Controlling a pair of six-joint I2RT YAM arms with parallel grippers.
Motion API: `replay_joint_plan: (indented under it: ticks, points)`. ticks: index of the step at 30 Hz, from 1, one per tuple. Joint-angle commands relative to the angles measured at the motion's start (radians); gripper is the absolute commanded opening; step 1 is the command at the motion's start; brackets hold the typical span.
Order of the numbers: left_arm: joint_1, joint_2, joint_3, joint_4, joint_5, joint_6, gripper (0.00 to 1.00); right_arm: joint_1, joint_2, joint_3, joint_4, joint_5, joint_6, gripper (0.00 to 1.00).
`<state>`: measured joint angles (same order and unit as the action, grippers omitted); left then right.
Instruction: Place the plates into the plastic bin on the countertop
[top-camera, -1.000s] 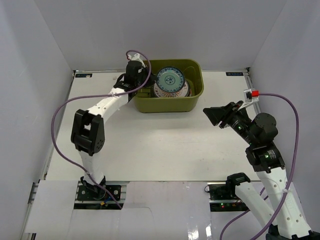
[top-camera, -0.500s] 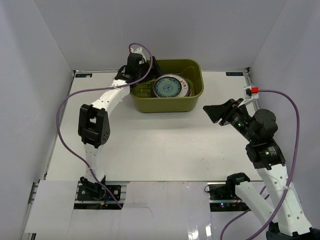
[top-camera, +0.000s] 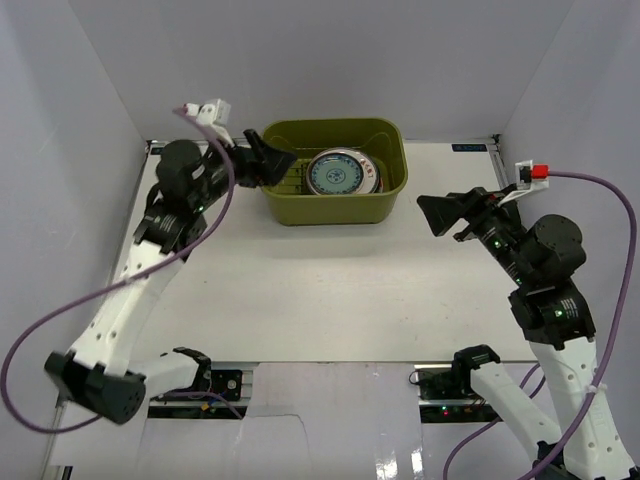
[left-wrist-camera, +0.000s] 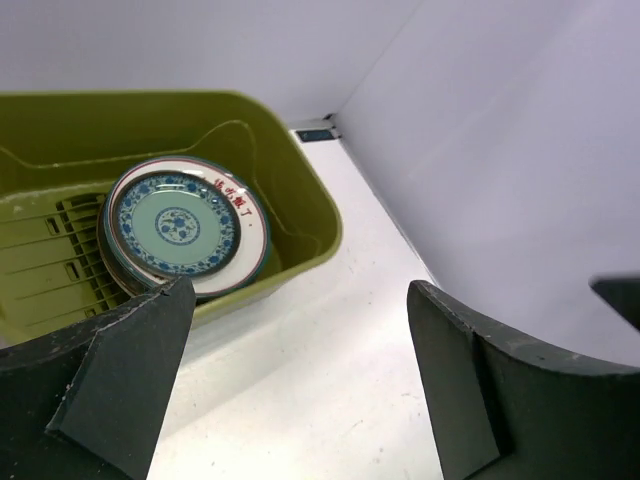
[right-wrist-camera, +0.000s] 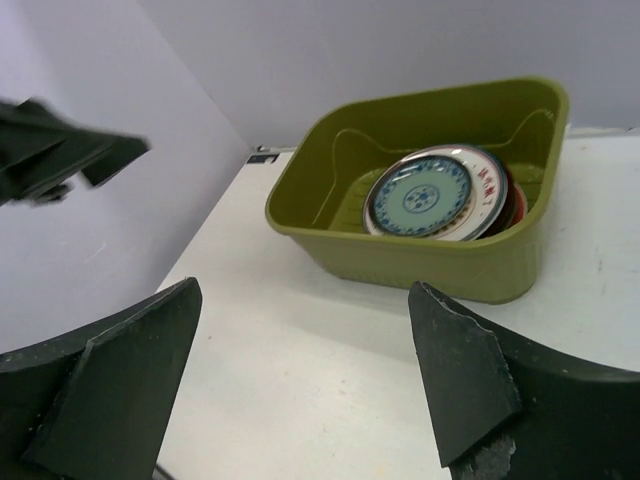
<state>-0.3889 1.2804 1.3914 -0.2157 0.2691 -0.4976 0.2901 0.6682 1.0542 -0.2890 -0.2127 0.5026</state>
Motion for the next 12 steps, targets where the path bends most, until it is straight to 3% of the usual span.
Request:
replay_joint_plan:
  ticks: [1, 7, 12]
  points:
    - [0.002, -0.255, -0.135, -0.005, 0.012, 0.065, 0.98, 0.004, -0.044, 0.078, -0.041, 0.136, -0.094, 0.90]
    - [0.002, -0.674, -0.362, -0.089, -0.114, 0.137, 0.98, 0.004, -0.159, 0.030, -0.067, 0.423, -0.240, 0.90]
    - [0.002, -0.780, -0.433, -0.172, -0.198, 0.169, 0.98, 0.004, -0.225, -0.080, -0.001, 0.451, -0.245, 0.90]
